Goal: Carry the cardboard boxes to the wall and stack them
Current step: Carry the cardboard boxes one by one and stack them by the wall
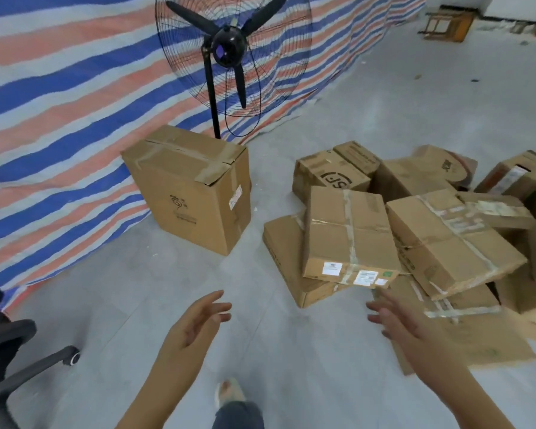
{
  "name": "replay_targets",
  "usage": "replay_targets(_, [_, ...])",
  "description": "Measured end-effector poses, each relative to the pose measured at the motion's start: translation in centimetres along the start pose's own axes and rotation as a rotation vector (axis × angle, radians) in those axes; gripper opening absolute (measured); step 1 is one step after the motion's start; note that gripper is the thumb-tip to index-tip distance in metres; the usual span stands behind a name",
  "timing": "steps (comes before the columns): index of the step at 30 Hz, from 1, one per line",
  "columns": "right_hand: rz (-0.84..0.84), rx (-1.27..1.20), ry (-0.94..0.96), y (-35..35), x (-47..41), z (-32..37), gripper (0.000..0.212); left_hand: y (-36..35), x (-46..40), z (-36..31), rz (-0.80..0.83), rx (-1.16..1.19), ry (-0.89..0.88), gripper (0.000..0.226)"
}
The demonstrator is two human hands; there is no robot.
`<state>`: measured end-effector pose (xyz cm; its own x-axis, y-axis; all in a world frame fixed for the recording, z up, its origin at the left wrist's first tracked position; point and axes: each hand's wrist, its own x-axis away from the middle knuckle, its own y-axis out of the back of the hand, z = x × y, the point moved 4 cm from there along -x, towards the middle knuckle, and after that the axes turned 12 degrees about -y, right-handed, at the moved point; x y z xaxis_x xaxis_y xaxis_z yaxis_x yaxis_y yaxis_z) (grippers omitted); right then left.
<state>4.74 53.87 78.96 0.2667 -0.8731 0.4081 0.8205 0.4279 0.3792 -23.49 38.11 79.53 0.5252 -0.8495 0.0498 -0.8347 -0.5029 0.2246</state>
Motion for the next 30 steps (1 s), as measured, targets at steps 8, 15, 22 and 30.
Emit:
replay_targets(8, [-0.020,-0.074,-0.045,-4.7,-15.7,8.1,0.033,5.4,-19.0,2.2,-0.016,-0.080,0.084,0.022])
replay_targets(15, [-0.019,-0.059,-0.047,-8.2,-26.9,17.3,0.076,11.9,-33.7,1.0,-0.087,-0.086,0.087,0.022])
replay_targets(22, [0.083,-0.034,-0.101,-11.0,-39.4,22.5,0.111,13.5,-40.6,4.0,-0.197,-0.028,0.211,0.025])
replay_targets(30, [0.301,0.064,-0.149,-16.1,-60.6,30.6,0.039,12.2,-51.7,8.0,-0.506,0.084,0.362,0.026])
